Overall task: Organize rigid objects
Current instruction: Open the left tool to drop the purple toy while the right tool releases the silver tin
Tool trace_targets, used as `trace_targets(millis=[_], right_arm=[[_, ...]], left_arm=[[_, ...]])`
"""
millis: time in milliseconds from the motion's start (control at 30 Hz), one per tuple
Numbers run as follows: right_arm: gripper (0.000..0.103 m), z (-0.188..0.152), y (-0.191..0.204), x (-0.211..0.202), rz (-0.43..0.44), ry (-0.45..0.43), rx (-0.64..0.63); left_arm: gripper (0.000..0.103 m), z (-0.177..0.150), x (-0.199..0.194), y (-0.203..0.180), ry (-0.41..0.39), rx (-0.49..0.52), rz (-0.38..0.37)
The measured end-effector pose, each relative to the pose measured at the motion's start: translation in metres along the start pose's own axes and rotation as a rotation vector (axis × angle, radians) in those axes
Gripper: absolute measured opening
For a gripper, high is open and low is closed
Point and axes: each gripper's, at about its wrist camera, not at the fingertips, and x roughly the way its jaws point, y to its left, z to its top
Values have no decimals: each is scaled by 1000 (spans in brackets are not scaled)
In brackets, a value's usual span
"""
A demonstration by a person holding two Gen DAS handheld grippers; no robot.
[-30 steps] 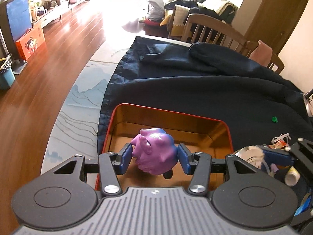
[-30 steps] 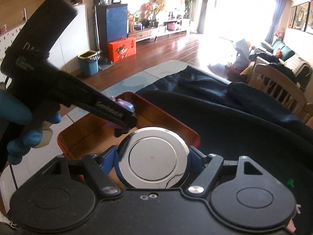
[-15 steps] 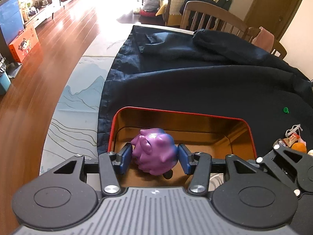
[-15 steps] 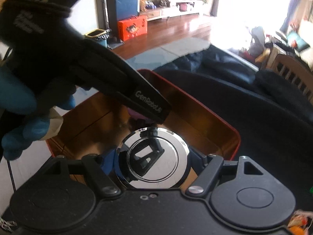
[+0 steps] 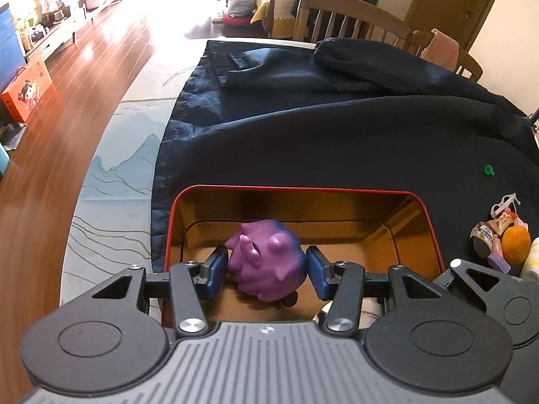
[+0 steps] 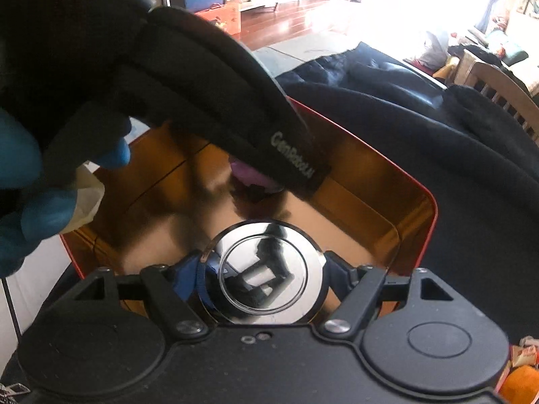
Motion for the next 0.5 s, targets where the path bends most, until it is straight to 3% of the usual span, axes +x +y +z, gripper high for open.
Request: trace_targets(millis=[67,300,500], right_arm=[[83,-1,-1,-5,5,-9,15],[87,-6,-2,-29,10,-59,24],[89,-12,-9,-49,5,-107,64]], left_arm=[[50,0,1,-1,2,3,2],[51,0,1,-1,3,-2,-5],[63,-1,-10,0,-30,-19,-14]])
